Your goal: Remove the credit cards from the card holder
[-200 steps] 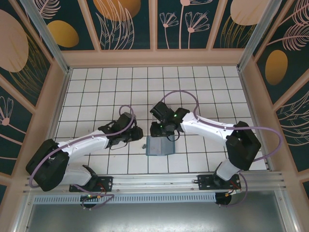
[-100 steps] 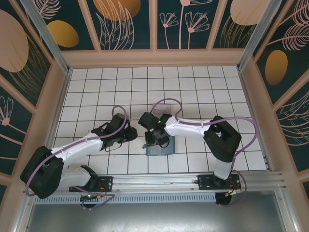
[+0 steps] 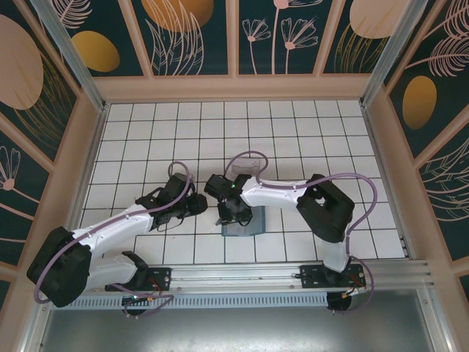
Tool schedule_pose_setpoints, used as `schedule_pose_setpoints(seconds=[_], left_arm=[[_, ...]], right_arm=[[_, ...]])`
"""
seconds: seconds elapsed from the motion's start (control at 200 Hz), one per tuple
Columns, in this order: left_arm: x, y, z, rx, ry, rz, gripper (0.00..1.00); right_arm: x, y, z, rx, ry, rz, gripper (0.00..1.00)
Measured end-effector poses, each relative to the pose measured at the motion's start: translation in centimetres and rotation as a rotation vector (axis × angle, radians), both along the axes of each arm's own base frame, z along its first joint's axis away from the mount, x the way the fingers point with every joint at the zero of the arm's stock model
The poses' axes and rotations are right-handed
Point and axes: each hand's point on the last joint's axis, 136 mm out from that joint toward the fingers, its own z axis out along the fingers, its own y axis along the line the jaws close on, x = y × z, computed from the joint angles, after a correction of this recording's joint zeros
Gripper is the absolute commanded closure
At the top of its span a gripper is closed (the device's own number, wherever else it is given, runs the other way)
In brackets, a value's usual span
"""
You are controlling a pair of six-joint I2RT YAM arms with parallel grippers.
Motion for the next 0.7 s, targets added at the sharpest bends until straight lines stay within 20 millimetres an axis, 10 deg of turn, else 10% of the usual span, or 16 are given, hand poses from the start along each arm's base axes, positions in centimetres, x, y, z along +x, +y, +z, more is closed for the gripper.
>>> schedule_pose_setpoints(seconds=[0.701], left_arm=[[-0.16,-0.57,0.37,0.007,-0.01,-0.068,0.72]], right_arm=[[-0.11,-0.07,0.13,-0.018,-0.017,-0.005,1.0]])
